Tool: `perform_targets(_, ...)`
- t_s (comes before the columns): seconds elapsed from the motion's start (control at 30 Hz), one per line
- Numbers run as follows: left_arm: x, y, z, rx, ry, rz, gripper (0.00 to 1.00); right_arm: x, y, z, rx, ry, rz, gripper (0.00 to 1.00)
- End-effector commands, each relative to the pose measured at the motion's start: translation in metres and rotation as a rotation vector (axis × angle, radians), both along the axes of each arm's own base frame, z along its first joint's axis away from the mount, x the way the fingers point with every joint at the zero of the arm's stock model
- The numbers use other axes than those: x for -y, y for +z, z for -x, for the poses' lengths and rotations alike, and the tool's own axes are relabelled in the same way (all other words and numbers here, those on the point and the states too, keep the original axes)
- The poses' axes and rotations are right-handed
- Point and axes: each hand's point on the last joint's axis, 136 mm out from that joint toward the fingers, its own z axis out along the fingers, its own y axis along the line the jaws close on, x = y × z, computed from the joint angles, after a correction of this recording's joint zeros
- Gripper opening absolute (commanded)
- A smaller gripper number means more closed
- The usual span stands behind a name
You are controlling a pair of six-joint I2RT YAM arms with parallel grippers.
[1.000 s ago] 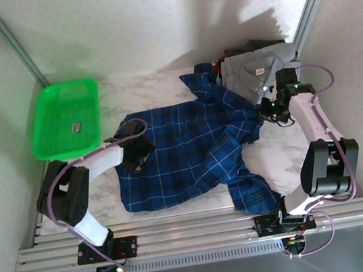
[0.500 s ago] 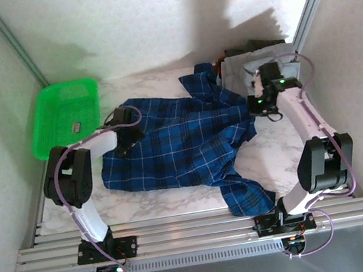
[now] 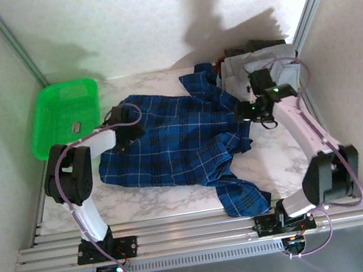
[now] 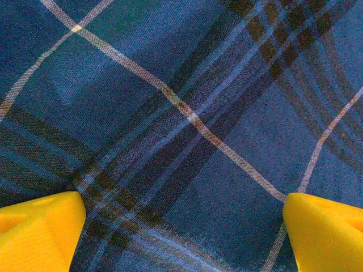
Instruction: Fold and stack the long sleeve shirts
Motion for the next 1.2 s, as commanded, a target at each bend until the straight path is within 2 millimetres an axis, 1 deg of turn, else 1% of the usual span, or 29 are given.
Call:
perform_targets(0.0,0.001,-0.012,0.003,-0.036,-0.032,0.009,0.91,0.003,0.008,0.027,-0.059,-0.061,-0.090,0.78)
perform_targets(0.03,0.001,-0.011,0.002,-0.033,-0.035,0.013,0.92,0.003,0.003,0.035,-0.097,-0.080,-0.117,0.77)
perform_targets(0.1,0.003,-0.012,0.003,-0.037,-0.042,0.018,0.92,-0.011,-0.007,0.049,-0.144,-0.066,-0.212,0.74)
perform_targets(0.17,0.003,-0.014,0.003,-0.040,-0.046,0.023,0.92,-0.025,-0.023,0.065,-0.179,-0.059,-0.307,0.72)
perform_targets(0.2,0.004,-0.016,0.003,-0.045,-0.047,0.025,0.92,-0.027,-0.031,0.070,-0.189,-0.067,-0.327,0.70)
perform_targets(0.27,0.003,-0.018,0.003,-0.049,-0.046,0.028,0.92,-0.030,-0.052,0.081,-0.217,-0.082,-0.352,0.68)
perform_targets(0.33,0.004,-0.018,0.001,-0.047,-0.048,0.027,0.93,-0.029,-0.072,0.087,-0.230,-0.091,-0.351,0.67)
perform_targets(0.37,0.003,-0.018,0.000,-0.046,-0.050,0.027,0.93,-0.027,-0.080,0.087,-0.231,-0.097,-0.341,0.67)
perform_targets(0.43,0.003,-0.018,-0.002,-0.048,-0.055,0.023,0.93,-0.024,-0.093,0.082,-0.220,-0.099,-0.312,0.66)
perform_targets(0.5,0.003,-0.016,-0.004,-0.047,-0.056,0.024,0.93,-0.016,-0.099,0.069,-0.173,-0.107,-0.262,0.66)
perform_targets(0.6,0.003,-0.011,-0.003,-0.045,-0.058,0.031,0.94,-0.016,-0.105,0.046,-0.113,-0.088,-0.247,0.65)
perform_targets(0.63,0.004,-0.010,-0.002,-0.044,-0.058,0.033,0.95,-0.017,-0.111,0.039,-0.118,-0.084,-0.245,0.63)
perform_targets(0.67,0.004,-0.009,0.000,-0.043,-0.056,0.038,0.95,-0.020,-0.117,0.033,-0.124,-0.078,-0.253,0.61)
perform_targets(0.7,0.004,-0.009,0.002,-0.045,-0.055,0.042,0.95,-0.021,-0.123,0.029,-0.132,-0.079,-0.251,0.55)
perform_targets(0.77,0.001,-0.013,0.007,-0.059,-0.043,0.030,0.96,-0.012,-0.136,0.021,-0.155,-0.126,-0.201,0.40)
perform_targets(0.8,-0.002,-0.015,0.009,-0.066,-0.034,0.025,0.96,-0.005,-0.139,0.018,-0.156,-0.154,-0.172,0.34)
perform_targets(0.83,-0.006,-0.018,0.011,-0.071,-0.021,0.027,0.96,0.001,-0.140,0.015,-0.154,-0.183,-0.160,0.27)
perform_targets(0.87,-0.010,-0.020,0.013,-0.075,-0.003,0.030,0.96,0.008,-0.135,0.013,-0.148,-0.210,-0.150,0.19)
perform_targets(0.9,-0.018,-0.023,0.015,-0.082,0.021,0.025,0.96,0.014,-0.128,0.013,-0.144,-0.230,-0.137,0.14)
perform_targets(0.93,-0.027,-0.026,0.017,-0.093,0.046,0.010,0.96,0.020,-0.115,0.013,-0.125,-0.243,-0.120,0.11)
perform_targets(1.0,-0.041,-0.030,0.018,-0.102,0.081,-0.011,0.96,0.031,-0.085,0.016,-0.081,-0.245,-0.084,0.08)
perform_targets(1.07,-0.050,-0.031,0.014,-0.100,0.098,-0.025,0.97,0.044,-0.058,0.028,-0.081,-0.245,-0.048,0.08)
perform_targets(1.17,-0.054,-0.033,0.005,-0.095,0.095,-0.044,0.97,0.061,-0.036,0.045,-0.084,-0.234,0.006,0.07)
